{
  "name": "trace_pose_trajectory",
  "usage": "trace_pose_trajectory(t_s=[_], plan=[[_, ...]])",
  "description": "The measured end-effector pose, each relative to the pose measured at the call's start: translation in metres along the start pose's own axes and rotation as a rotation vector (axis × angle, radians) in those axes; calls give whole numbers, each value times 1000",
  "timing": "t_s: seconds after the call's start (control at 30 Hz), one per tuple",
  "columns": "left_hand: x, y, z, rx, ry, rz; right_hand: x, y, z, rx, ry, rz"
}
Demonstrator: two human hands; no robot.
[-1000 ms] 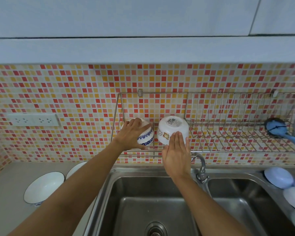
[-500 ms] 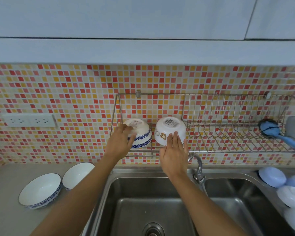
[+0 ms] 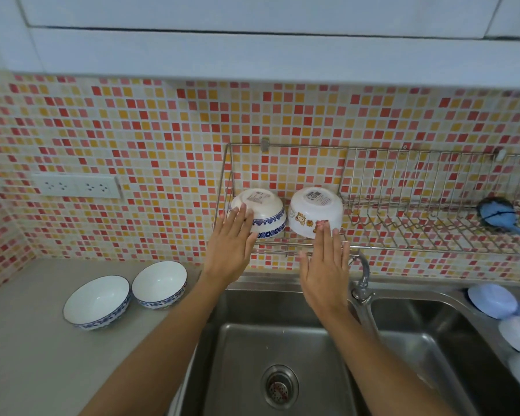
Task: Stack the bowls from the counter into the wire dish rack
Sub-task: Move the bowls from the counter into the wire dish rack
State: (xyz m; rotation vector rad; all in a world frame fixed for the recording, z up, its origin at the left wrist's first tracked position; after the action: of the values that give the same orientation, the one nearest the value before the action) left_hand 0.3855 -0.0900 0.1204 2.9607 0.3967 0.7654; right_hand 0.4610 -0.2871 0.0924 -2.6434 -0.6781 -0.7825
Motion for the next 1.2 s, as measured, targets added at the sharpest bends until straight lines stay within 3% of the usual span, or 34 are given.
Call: trace_pose_trajectory(t_s=[0.27,0.47,0.73,0.93,1.2], plan=[[-52,0,13,25,45,-28,-22,-17,0,183,-56,103],[-93,-18,21,-88,-36,-35,-62,-55,28,376,-16,72],[-141,-139,31,-204,-285,-352,-136,-167,98,541,-438,170],[-153,-232,45,-244,-353,-555,-109,-250,120,588,-642,215],[-99,-283,77,-343,-450,-645,-63,-299,188,624,-794,422]])
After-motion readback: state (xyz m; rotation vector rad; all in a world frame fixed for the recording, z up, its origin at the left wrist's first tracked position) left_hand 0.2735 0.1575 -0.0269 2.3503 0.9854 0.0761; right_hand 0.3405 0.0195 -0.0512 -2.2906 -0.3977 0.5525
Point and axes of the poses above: each hand's wrist, its own x-axis towards the middle knuckle, its own z-axis out of the palm, y = z × x, the point moved 2 cm from there along x, towards the middle knuckle, and after that the axes turned 3 degrees about -x, right-handed, at the moved point
